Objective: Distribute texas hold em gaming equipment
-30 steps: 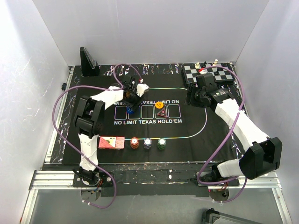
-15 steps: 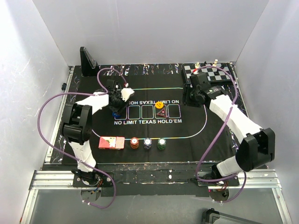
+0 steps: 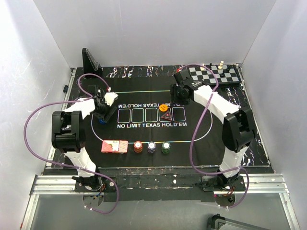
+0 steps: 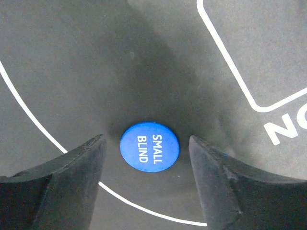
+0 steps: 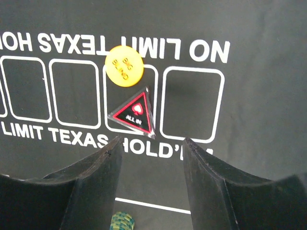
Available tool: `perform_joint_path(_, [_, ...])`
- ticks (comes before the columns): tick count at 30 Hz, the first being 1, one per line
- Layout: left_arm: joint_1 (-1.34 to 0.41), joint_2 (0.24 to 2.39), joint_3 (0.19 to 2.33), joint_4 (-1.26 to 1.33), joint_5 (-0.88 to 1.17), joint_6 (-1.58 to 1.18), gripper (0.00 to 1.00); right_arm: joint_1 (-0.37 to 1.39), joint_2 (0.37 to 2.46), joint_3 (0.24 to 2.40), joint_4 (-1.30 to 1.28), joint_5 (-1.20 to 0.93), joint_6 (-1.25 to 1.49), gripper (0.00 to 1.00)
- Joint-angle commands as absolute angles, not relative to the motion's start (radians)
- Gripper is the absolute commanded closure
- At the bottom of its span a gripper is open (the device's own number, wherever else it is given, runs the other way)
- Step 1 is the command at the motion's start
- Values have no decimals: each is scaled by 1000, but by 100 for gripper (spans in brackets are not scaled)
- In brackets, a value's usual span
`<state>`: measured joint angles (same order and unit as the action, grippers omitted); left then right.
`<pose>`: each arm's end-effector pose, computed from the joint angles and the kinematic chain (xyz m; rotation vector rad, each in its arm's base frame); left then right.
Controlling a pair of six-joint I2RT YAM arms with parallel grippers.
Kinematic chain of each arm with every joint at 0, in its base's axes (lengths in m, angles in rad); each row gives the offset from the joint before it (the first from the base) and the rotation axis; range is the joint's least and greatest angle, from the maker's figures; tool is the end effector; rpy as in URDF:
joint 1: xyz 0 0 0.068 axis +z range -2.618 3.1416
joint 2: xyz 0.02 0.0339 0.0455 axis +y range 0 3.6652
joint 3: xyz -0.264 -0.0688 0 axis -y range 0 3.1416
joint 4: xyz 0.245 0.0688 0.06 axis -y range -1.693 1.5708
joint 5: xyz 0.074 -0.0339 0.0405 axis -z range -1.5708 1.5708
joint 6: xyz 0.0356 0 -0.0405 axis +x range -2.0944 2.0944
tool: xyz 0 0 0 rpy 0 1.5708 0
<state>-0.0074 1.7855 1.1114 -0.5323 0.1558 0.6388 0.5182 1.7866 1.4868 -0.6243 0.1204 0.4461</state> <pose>0.3440 -0.0081 0.1634 0.9098 2.5927 -0.0467 0.3446 0.1915 0.2691 -0.0397 2.5033 0.2553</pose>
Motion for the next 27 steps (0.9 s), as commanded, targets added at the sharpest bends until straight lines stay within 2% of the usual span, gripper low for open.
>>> perform_joint_path(1, [-2,1717,1149,-606,196,598,21,552,1871,1607,-609,115,425,37])
perform_joint_path(4, [-2,1698,1241,-666,273,514,2,583,1949,1667,-635,121,410,31])
perform_joint_path(7, [-2,1690,1330,-713,345,439,2,617,2005,1696,-634,118,399,27])
perform_joint_path(13, [-2,1706,1457,-799,442,327,2,641,2103,1744,-646,118,382,28])
perform_joint_path(23, [-2,1690,1479,-836,433,301,2,657,2129,1700,-618,143,359,36])
perform_joint_path(27, [-2,1674,1463,-825,430,293,2,673,2102,1652,-621,215,347,39])
